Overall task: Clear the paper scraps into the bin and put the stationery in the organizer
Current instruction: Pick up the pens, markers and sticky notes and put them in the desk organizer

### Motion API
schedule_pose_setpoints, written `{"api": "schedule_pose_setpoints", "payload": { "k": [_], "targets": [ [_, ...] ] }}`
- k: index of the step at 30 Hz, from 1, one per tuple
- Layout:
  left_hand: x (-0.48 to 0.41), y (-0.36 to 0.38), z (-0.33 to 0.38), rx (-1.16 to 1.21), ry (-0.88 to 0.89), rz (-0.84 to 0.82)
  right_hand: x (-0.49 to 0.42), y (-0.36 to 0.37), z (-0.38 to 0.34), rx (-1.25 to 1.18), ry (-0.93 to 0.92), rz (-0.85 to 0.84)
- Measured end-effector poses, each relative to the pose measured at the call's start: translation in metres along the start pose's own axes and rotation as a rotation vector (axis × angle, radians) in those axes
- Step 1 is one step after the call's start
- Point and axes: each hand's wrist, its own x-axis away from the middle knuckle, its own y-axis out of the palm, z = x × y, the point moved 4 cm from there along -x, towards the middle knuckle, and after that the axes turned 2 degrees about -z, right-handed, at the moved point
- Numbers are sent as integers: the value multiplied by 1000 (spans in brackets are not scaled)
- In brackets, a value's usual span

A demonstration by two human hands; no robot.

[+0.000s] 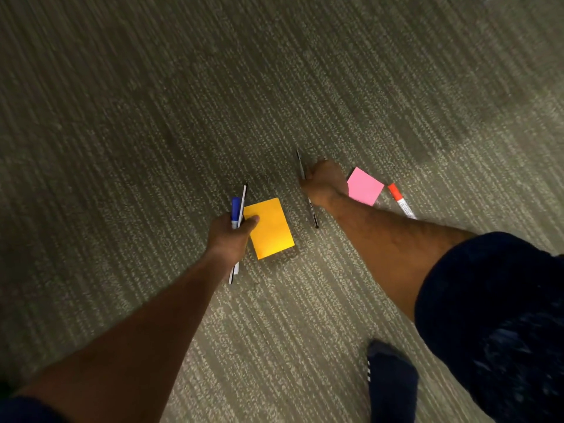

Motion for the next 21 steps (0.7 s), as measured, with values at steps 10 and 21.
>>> {"api": "schedule_pose_setpoints", "payload": {
  "k": [10,21],
  "targets": [
    [28,-13,37,14,28,-33,57,-11,1,-434,-71,-67],
    [114,-61,98,147,27,-33,182,-65,-51,-892,41,-185]
  ]
}}
